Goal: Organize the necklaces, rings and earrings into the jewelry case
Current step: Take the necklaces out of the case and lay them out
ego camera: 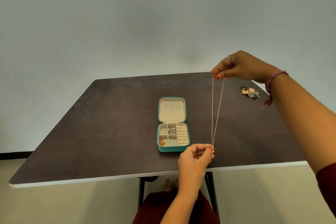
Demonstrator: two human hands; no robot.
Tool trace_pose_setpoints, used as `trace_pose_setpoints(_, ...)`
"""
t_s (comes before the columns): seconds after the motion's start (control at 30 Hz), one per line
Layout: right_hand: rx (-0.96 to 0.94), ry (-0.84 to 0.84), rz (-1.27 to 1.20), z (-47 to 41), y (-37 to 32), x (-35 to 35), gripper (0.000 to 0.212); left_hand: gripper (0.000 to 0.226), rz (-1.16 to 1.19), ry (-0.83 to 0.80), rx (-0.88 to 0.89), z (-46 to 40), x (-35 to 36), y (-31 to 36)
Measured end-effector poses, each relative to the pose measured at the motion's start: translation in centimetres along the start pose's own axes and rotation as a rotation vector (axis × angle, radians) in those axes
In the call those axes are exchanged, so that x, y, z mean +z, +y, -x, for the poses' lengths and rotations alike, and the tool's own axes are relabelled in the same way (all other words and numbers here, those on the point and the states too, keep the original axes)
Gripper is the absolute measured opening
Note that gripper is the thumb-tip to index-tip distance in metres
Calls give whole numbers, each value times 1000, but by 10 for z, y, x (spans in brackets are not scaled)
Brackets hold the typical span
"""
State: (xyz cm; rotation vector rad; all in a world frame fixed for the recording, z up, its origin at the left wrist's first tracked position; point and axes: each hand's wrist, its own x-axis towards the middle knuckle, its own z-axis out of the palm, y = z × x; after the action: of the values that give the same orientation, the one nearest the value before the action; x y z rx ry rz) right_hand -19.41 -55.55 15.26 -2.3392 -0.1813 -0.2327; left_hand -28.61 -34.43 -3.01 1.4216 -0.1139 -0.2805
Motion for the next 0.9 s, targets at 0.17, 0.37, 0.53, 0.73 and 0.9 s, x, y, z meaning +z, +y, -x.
trace_pose_setpoints(0.17, 42, 113, -80, -10, 33, 28, 20, 9, -147, 41, 39, 2, -3, -1)
trace_pose_setpoints(0.37, 129, 184, 0, -20, 60, 67, 19, 8, -266, 55, 19, -1, -3, -3)
trace_pose_setpoints(0.53, 213, 173, 41, -30, 78, 94, 18, 9, -367, 45, -1, -5, -4, -5)
trace_pose_setpoints(0.73, 254, 86, 160, -41, 95, 123, 15, 6, -511, 22, -11, -10, -1, -1)
trace_pose_setpoints(0.9, 280, -7, 226, -50, 103, 138, 17, 5, -631, 6, -28, -17, 2, 3)
